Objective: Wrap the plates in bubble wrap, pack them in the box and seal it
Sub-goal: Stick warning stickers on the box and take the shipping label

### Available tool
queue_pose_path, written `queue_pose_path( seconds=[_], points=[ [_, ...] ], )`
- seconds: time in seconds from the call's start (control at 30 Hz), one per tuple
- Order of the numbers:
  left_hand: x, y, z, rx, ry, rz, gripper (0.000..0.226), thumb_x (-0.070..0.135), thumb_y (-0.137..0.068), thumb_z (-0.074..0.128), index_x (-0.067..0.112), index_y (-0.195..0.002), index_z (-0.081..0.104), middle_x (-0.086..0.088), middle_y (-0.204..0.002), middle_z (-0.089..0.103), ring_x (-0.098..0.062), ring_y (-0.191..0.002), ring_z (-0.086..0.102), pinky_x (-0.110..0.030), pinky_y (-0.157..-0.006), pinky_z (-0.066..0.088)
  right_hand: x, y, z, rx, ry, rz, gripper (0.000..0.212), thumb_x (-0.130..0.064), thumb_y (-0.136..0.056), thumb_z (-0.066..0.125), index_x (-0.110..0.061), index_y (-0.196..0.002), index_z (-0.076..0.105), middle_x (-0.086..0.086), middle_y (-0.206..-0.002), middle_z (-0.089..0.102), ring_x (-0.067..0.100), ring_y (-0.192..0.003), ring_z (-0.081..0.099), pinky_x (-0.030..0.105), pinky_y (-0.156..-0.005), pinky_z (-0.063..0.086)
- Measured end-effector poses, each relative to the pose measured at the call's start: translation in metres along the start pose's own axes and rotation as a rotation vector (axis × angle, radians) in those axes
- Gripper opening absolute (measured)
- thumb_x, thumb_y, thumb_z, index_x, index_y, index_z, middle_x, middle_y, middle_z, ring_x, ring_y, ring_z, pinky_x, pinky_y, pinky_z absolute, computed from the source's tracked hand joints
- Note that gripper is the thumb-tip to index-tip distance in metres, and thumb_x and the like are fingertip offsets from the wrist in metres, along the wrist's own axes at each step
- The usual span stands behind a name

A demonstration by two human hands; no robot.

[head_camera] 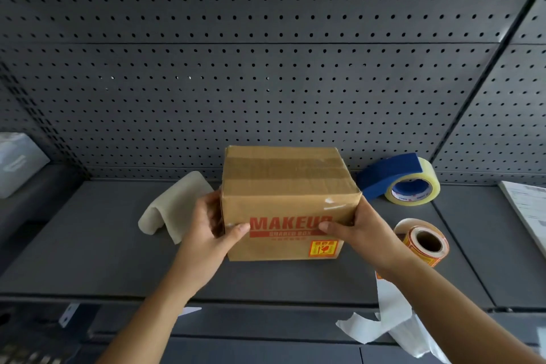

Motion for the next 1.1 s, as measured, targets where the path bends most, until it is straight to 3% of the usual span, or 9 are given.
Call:
queue_pose_path(
  seconds=[0.2, 0.33, 0.4, 0.47, 0.57, 0.67, 0.77, 0.9, 1.1],
  points=[
    [-0.022, 0.013, 0.001, -0.092, 0.058, 0.004, 0.078, 0.041, -0.076, 0.088, 0.029, -0.137, 0.041, 0.016, -0.133, 0.063, -0.006, -0.129, 0.058, -0.02, -0.098, 0.053, 0.014, 0.006, 0.002, -0.022, 0.044, -0.005, 0.081, -0.005, -0.085, 0.077, -0.032, -0.147, 0.034, -0.02, -0.114, 0.069, 0.0, -0.108, 0.066, 0.016, -0.08, 0.056],
    [-0.022, -0.002, -0.027, 0.07, 0.099, -0.001, 0.073, 0.088, -0.078, 0.053, 0.039, -0.131, 0.059, 0.011, -0.133, 0.067, -0.006, -0.129, 0.059, -0.041, -0.113, 0.044, 0.023, 0.021, -0.002, 0.062, 0.068, 0.004, 0.091, -0.031, -0.081, 0.083, -0.037, -0.152, 0.027, -0.014, -0.136, 0.059, 0.006, -0.127, 0.056, 0.034, -0.099, 0.054],
    [-0.023, -0.018, -0.039, 0.132, 0.161, -0.035, 0.072, 0.085, -0.083, 0.049, 0.037, -0.134, 0.062, 0.008, -0.137, 0.066, -0.012, -0.133, 0.057, -0.05, -0.117, 0.038, 0.032, 0.037, -0.008, 0.223, 0.073, -0.007, 0.083, -0.035, -0.078, 0.083, -0.038, -0.146, 0.037, -0.006, -0.141, 0.053, 0.011, -0.128, 0.055, 0.037, -0.102, 0.053],
    [-0.018, -0.037, -0.039, 0.111, 0.185, -0.058, 0.071, 0.082, -0.087, 0.047, 0.035, -0.139, 0.06, 0.007, -0.142, 0.062, -0.014, -0.137, 0.053, -0.052, -0.12, 0.034, 0.035, 0.057, -0.004, 0.366, 0.045, -0.048, 0.057, -0.016, -0.086, 0.076, -0.042, -0.129, 0.049, -0.004, -0.133, 0.056, 0.005, -0.116, 0.061, 0.022, -0.089, 0.055],
    [0.002, -0.054, -0.02, 0.028, 0.18, -0.089, 0.059, 0.072, -0.1, 0.032, 0.037, -0.136, 0.063, 0.008, -0.137, 0.067, -0.016, -0.134, 0.057, -0.05, -0.117, 0.037, 0.043, 0.078, 0.023, 0.286, -0.02, -0.021, 0.059, -0.005, -0.096, 0.061, -0.049, -0.132, 0.042, -0.01, -0.142, 0.049, -0.009, -0.118, 0.056, 0.02, -0.092, 0.053],
    [-0.003, -0.06, -0.009, 0.036, 0.189, -0.249, 0.067, 0.079, -0.094, 0.032, 0.033, -0.115, 0.076, 0.002, -0.117, 0.077, -0.022, -0.12, 0.067, -0.048, -0.111, 0.044, 0.047, 0.081, 0.035, 0.223, -0.041, 0.016, 0.069, -0.011, -0.099, 0.057, -0.061, -0.138, 0.031, -0.025, -0.152, 0.036, -0.012, -0.135, 0.039, 0.035, -0.114, 0.041],
    [-0.006, -0.058, -0.009, 0.038, 0.14, -0.289, 0.075, 0.088, -0.085, 0.031, 0.035, -0.112, 0.077, 0.004, -0.115, 0.077, -0.019, -0.117, 0.068, -0.049, -0.113, 0.043, 0.037, 0.076, 0.038, 0.22, -0.086, 0.014, 0.067, -0.018, -0.101, 0.055, -0.075, -0.129, 0.034, -0.027, -0.156, 0.033, -0.009, -0.143, 0.03, 0.033, -0.118, 0.032],
    [-0.004, -0.036, -0.023, 0.102, 0.128, -0.201, 0.064, 0.072, -0.097, 0.03, 0.032, -0.111, 0.078, 0.008, -0.113, 0.077, -0.013, -0.114, 0.069, -0.044, -0.112, 0.045, 0.031, 0.061, 0.032, 0.211, -0.197, 0.049, 0.044, -0.067, -0.092, 0.049, -0.069, -0.134, 0.038, -0.038, -0.148, 0.039, -0.009, -0.143, 0.03, 0.037, -0.123, 0.024],
    [0.002, 0.004, -0.02, -0.016, 0.151, -0.094, 0.07, 0.081, -0.077, 0.059, 0.021, -0.105, 0.08, -0.005, -0.104, 0.08, -0.018, -0.1, 0.075, -0.024, -0.074, 0.061, 0.015, 0.017, 0.025, 0.166, -0.232, 0.176, 0.032, -0.068, -0.098, 0.031, -0.068, -0.119, 0.056, -0.032, -0.128, 0.062, -0.002, -0.131, 0.05, 0.035, -0.117, 0.033]
  ],
)
Point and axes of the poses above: each hand's wrist, its own y-axis away from the middle knuckle, its own z-axis out of the palm, x = y × z, the point moved 8 cm from there along -y, towards the middle knuckle
